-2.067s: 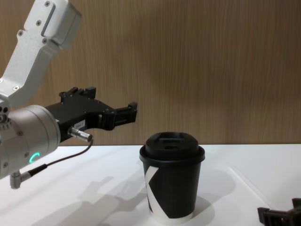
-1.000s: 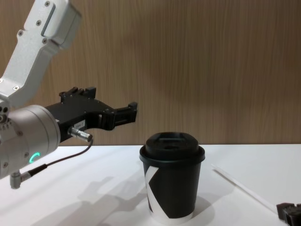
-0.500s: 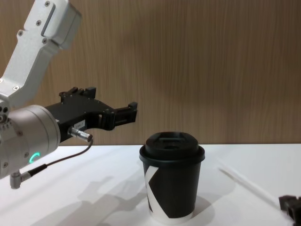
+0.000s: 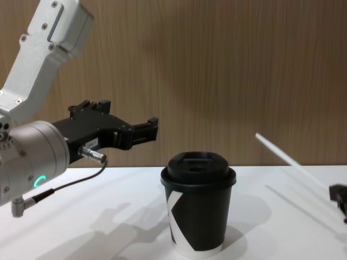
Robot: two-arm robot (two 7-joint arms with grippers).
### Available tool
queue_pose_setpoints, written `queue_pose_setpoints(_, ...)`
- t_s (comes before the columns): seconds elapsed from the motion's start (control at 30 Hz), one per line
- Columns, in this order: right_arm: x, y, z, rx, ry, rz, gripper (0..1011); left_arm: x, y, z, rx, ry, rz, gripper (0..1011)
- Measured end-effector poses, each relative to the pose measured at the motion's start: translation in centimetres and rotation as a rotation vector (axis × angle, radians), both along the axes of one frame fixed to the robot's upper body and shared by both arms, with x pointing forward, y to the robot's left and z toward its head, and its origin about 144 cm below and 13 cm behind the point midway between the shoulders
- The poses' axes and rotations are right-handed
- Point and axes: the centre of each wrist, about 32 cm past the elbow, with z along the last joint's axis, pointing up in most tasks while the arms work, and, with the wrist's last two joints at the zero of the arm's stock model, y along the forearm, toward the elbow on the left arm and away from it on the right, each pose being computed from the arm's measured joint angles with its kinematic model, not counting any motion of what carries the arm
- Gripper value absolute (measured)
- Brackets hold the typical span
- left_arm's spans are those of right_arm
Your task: Pick up the straw with one hand, pass it to the other hand, and insert it into the cup.
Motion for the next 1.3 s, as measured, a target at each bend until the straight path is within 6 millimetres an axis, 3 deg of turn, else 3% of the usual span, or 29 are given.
queue_pose_setpoints(0.63, 0.8, -1.3, 1.9, 0.057, -0.308, 0.052, 6, 0.0, 0.0, 0.0, 0.000, 0.000, 0.000, 1003)
queue_pose_setpoints(1.3, 2.2, -1.2, 4.8, 0.212, -0.597, 0.203, 6, 0.0, 0.0, 0.0, 0.000, 0.000, 0.000, 1003)
